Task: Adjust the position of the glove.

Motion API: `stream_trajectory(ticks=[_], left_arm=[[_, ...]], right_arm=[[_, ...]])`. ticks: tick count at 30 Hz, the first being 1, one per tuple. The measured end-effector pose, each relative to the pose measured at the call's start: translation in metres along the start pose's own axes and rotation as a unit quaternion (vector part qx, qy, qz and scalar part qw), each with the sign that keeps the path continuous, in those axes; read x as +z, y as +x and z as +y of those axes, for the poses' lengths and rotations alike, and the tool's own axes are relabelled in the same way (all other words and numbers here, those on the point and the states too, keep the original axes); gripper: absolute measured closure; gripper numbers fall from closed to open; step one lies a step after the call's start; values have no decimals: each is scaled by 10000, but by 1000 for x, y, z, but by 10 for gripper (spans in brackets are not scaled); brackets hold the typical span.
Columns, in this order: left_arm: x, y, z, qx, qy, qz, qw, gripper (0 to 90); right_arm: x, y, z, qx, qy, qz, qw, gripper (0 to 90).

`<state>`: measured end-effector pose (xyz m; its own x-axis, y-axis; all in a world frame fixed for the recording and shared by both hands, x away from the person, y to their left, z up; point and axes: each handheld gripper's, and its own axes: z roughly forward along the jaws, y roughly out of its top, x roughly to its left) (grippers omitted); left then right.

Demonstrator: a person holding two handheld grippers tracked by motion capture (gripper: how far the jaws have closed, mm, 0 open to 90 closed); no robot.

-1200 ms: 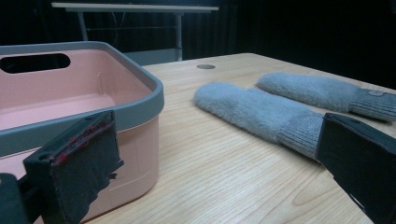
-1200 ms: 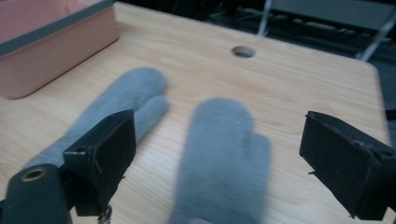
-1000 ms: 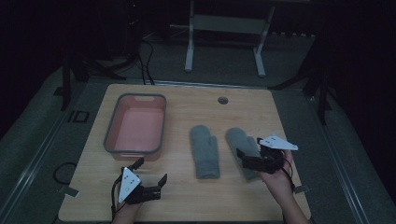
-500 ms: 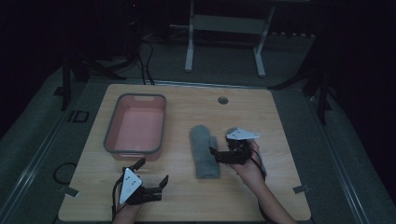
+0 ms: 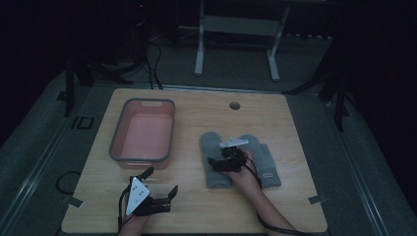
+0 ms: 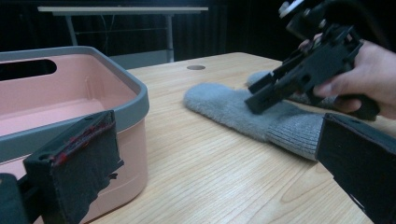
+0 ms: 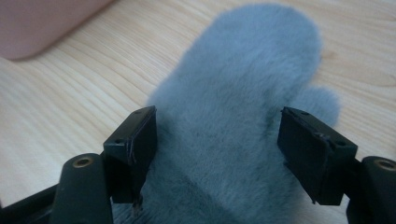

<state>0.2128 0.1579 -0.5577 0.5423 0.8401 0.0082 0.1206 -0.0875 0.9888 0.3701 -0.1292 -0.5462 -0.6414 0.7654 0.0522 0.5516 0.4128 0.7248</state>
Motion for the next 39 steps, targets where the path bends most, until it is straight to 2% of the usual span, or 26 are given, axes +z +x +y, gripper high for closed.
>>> stream_trajectory(ticks=[1, 4, 6, 8, 9, 10, 11, 13, 14, 16, 17, 18, 20, 22, 26, 30, 32, 36, 39], left_arm=[[0, 0, 0, -2, 1, -5, 10000, 0], [0, 0, 0, -15, 12, -13, 10000, 1], [1, 0, 0, -16, 12, -22, 10000, 0], [1, -1, 0, 0, 25, -27, 10000, 1], [1, -2, 0, 21, 25, -26, 10000, 1], [1, -2, 0, 36, 28, -32, 10000, 1], [1, -2, 0, 34, 29, -26, 10000, 0], [1, -2, 0, 25, 26, -35, 10000, 1], [1, -2, 0, 22, 24, -35, 10000, 1], [1, -2, 0, 26, 27, -33, 10000, 1], [1, -2, 0, 23, 19, -31, 10000, 1], [1, -2, 0, 21, 21, -34, 10000, 0], [1, -2, 0, 16, 14, -37, 10000, 1], [1, -3, 0, 11, -1, -33, 10000, 1], [1, -3, 1, 21, -8, -31, 10000, 1], [0, -2, 1, 3, -7, -43, 10000, 1], [0, -2, 1, -14, -20, -35, 10000, 1], [0, -1, 2, -46, -19, -37, 10000, 1], [0, -2, 2, -46, -24, -43, 10000, 1]], right_arm=[[3, 3, -2, -25, 18, -25, 10000, 288], [7, 9, -5, -195, 22, -356, 9992, 365], [8, 16, -7, -416, 20, -517, 9978, 481], [8, 22, -8, -595, -16, -604, 9964, 632], [7, 26, -8, -704, -38, -721, 9949, 718], [7, 29, -8, -710, -65, -808, 9942, 757], [5, 31, -8, -603, -77, -859, 9944, 783], [1, 31, -5, -314, -117, -795, 9963, 806], [-2, 30, -3, -130, -177, -774, 9968, 811], [-6, 31, 0, -54, -217, -822, 9964, 813], [-10, 31, 3, 65, -269, -849, 9960, 815], [-18, 30, 8, 230, -299, -755, 9964, 816], [-24, 34, 13, 206, -350, -809, 9959, 816], [-26, 37, 16, 302, -319, -695, 9966, 815], [-17, 48, 16, 179, -190, -702, 9972, 813], [1, 47, 11, -55, 79, -635, 9979, 794], [8, 45, 8, -89, 164, -566, 9982, 740], [12, 40, 6, 34, 177, -333, 9993, 573], [13, 37, 6, 29, 195, -194, 9996, 495]])
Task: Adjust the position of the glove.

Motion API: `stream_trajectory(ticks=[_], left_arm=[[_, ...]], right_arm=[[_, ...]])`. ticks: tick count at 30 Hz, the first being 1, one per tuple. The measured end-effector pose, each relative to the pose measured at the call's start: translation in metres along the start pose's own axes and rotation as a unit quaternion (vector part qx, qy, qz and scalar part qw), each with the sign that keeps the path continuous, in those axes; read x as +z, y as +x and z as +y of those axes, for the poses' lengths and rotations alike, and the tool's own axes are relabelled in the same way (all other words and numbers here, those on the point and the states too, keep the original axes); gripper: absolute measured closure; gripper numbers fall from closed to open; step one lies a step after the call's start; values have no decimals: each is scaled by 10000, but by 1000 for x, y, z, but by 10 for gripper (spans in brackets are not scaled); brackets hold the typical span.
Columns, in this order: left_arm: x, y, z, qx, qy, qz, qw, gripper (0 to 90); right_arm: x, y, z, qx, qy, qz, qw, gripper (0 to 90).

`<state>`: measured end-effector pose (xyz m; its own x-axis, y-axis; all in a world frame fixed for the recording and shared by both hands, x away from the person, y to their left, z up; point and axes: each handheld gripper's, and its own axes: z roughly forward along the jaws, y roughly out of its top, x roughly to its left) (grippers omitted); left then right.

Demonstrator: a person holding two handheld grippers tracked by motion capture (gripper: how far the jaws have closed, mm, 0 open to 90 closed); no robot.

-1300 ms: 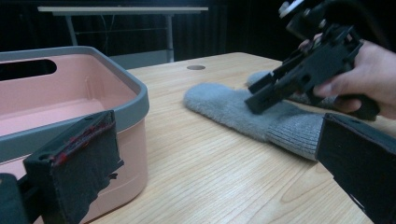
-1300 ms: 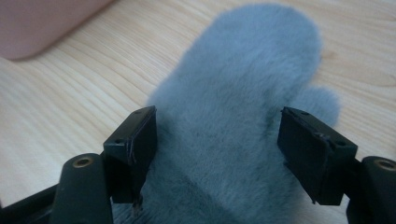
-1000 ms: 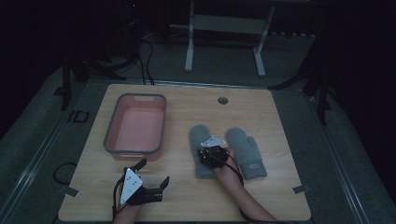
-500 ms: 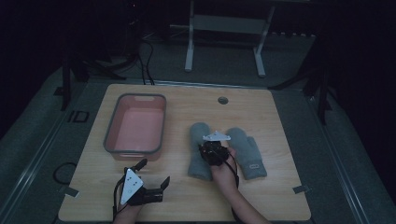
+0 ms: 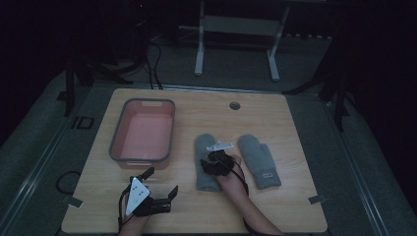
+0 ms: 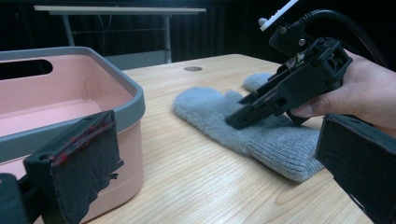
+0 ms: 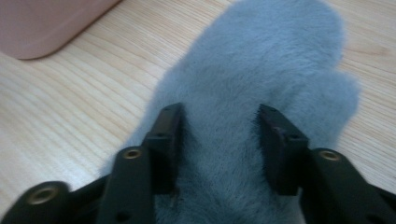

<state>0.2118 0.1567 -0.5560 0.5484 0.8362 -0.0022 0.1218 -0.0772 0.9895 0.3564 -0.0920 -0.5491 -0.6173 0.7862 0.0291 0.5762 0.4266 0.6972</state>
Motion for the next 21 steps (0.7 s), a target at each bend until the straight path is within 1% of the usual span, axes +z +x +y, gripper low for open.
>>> stream_trajectory(ticks=[2, 3, 4, 5, 6, 7, 9, 10, 14, 16, 17, 19, 20, 21], left_arm=[[0, 0, 0, -3, 11, -7, 10000, 1], [0, 0, 0, -13, 16, -13, 10000, 1], [1, 0, 0, -13, 17, -7, 10000, 1], [1, 0, 0, -7, 20, -8, 10000, 1], [1, 0, 0, -9, 18, -10, 10000, 1], [1, 0, 0, -6, 15, -8, 10000, 1], [0, 0, 0, 16, 16, -10, 10000, 1], [0, 0, 0, 21, 6, -12, 10000, 1], [0, -1, 0, 38, 7, -9, 10000, 1], [0, -1, 0, 50, 12, 4, 10000, 1], [0, -1, 0, 53, 16, 1, 10000, 1], [0, -1, 0, 53, 13, 6, 10000, 0], [0, -1, 0, 53, 13, 6, 10000, 1], [1, -1, 0, 53, 17, 12, 10000, 1]], right_arm=[[0, -3, 1, 74, 17, 39, 10000, 451], [-1, -4, 1, 124, -24, 101, 9999, 424], [-1, -5, 1, 156, -35, 100, 9998, 411], [-3, -5, 1, 145, -68, 132, 9998, 393], [-6, -5, 3, 127, -94, 161, 9997, 379], [-10, -5, 4, 91, -146, 127, 9998, 374], [-18, -9, 9, 104, -223, 169, 9996, 352], [-24, -11, 11, 108, -276, 121, 9995, 353], [-45, -30, 18, 211, -434, 69, 9988, 353], [-55, -41, 18, 221, -525, -58, 9984, 358], [-59, -47, 18, 243, -520, -96, 9983, 358], [-68, -60, 16, 284, -561, -248, 9977, 359], [-68, -60, 16, 284, -561, -248, 9977, 359], [-71, -67, 14, 319, -562, -260, 9976, 359]])
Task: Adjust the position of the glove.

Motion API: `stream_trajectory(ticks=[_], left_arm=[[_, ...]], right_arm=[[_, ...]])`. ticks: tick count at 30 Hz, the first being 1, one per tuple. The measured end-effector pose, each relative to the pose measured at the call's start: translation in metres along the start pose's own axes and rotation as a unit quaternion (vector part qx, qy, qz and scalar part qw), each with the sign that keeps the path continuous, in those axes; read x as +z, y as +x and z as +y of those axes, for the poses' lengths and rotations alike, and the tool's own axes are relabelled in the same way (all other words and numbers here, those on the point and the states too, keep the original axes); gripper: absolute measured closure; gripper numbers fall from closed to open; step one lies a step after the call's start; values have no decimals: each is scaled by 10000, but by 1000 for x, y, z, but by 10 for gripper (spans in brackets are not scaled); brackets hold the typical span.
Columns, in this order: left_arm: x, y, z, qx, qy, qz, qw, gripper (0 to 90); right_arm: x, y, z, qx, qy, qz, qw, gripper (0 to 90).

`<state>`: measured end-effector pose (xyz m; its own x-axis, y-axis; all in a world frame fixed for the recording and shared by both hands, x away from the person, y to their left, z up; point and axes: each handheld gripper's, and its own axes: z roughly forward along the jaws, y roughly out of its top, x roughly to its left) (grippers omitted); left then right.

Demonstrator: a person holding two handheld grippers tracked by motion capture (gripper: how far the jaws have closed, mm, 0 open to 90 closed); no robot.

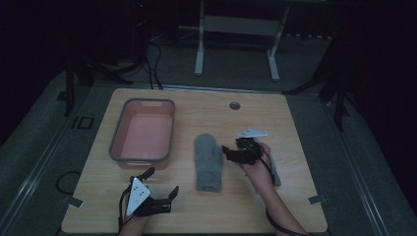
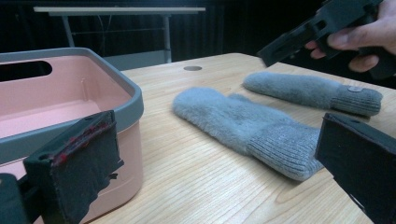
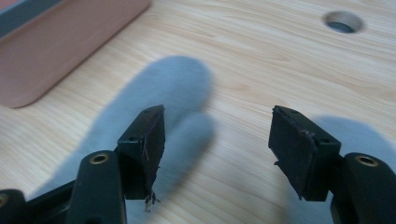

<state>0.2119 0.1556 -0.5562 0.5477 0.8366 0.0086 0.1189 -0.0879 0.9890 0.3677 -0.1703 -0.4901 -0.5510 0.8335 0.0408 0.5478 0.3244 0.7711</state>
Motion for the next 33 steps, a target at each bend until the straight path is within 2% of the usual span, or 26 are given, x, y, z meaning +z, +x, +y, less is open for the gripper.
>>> stream_trajectory(ticks=[1, 6, 10, 15, 20, 21, 23, 28, 33], left_arm=[[0, 0, 0, 5, 8, 0, 10000, 1], [1, 0, -1, -7, 30, 11, 10000, 1], [1, 0, -1, -17, 36, 7, 10000, 1], [1, 0, -1, -21, 49, 9, 10000, 0], [1, 0, -1, -37, 53, 7, 10000, 1], [1, 0, -1, -30, 53, 9, 10000, 1], [1, 0, -1, -38, 54, 11, 10000, 0], [2, 0, -2, -31, 64, 5, 10000, 1], [2, 0, -2, -30, 68, 6, 10000, 0]], right_arm=[[-6, -12, -2, 73, -23, -95, 9999, 358], [-24, -42, -12, 268, -39, -305, 9992, 344], [-36, -62, -22, 351, 17, -450, 9984, 330], [-46, -81, -33, 434, 56, -582, 9973, 315], [-52, -91, -43, 415, 177, -528, 9976, 317], [-53, -92, -44, 417, 189, -520, 9976, 345], [-54, -95, -47, 524, 269, -378, 9975, 348], [-51, -99, -54, 566, 223, -492, 9969, 337], [-38, -100, -60, 588, 248, -525, 9966, 348]])
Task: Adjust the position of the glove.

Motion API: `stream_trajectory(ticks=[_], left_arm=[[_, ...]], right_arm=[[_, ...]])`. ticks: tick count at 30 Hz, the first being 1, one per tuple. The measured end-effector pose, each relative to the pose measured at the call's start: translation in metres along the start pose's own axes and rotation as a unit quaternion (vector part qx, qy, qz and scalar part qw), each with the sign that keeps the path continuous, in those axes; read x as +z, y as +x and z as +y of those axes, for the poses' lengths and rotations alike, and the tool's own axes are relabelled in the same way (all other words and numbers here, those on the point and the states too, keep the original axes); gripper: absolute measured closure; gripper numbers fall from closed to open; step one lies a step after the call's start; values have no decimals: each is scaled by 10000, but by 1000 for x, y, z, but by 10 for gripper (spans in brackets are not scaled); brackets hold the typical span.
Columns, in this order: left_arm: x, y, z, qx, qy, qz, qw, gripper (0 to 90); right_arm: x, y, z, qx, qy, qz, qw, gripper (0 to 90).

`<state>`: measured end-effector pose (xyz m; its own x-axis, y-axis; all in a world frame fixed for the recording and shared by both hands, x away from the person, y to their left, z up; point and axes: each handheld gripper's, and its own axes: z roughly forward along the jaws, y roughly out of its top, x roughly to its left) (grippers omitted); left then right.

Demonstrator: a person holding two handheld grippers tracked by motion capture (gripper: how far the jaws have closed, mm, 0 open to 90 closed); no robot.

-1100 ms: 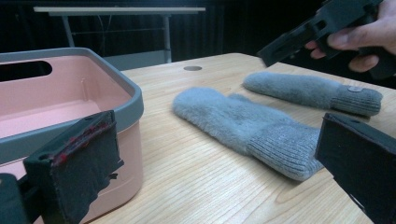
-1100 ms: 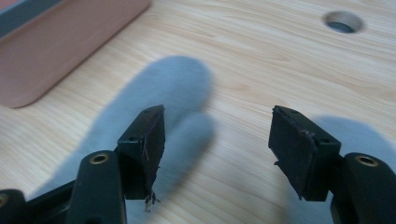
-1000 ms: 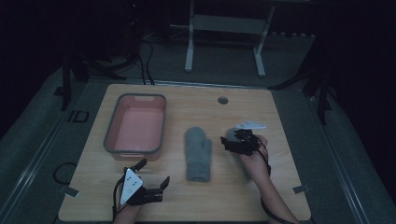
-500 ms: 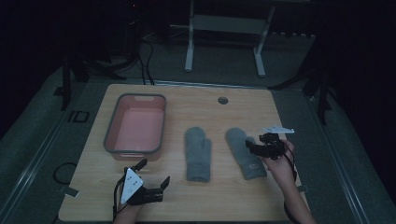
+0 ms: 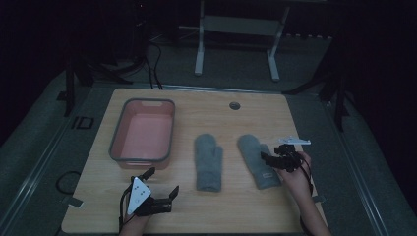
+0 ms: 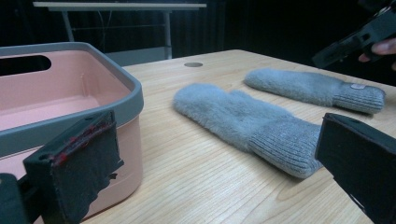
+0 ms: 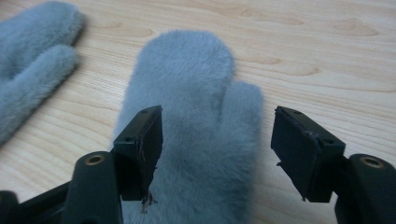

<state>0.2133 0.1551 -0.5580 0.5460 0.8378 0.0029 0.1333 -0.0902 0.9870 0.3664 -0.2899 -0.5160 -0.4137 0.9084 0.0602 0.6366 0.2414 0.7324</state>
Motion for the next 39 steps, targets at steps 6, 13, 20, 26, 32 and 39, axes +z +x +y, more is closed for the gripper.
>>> stream_trajectory(ticks=[6, 13, 20, 26, 32, 39], left_arm=[[-1, 0, 0, 0, -20, 7, 10000, 1], [-1, 0, 0, 14, -17, -1, 10000, 1], [-1, -1, 1, 32, 0, -6, 10000, 1], [-1, 0, 1, 33, -13, 7, 10000, 1], [-1, 0, 1, 37, -10, 13, 10000, 0], [-2, 0, 2, 64, -38, 11, 10000, 1]], right_arm=[[23, 3, -6, -62, 201, 8, 9998, 352], [34, 10, -13, -208, 323, -61, 9992, 421], [33, 21, -14, -434, 339, -116, 9984, 651], [26, 36, -8, -328, 425, -513, 9972, 758], [0, 53, 7, 14, 189, -462, 9988, 764], [-19, 79, 30, 550, -144, -181, 9982, 763]])
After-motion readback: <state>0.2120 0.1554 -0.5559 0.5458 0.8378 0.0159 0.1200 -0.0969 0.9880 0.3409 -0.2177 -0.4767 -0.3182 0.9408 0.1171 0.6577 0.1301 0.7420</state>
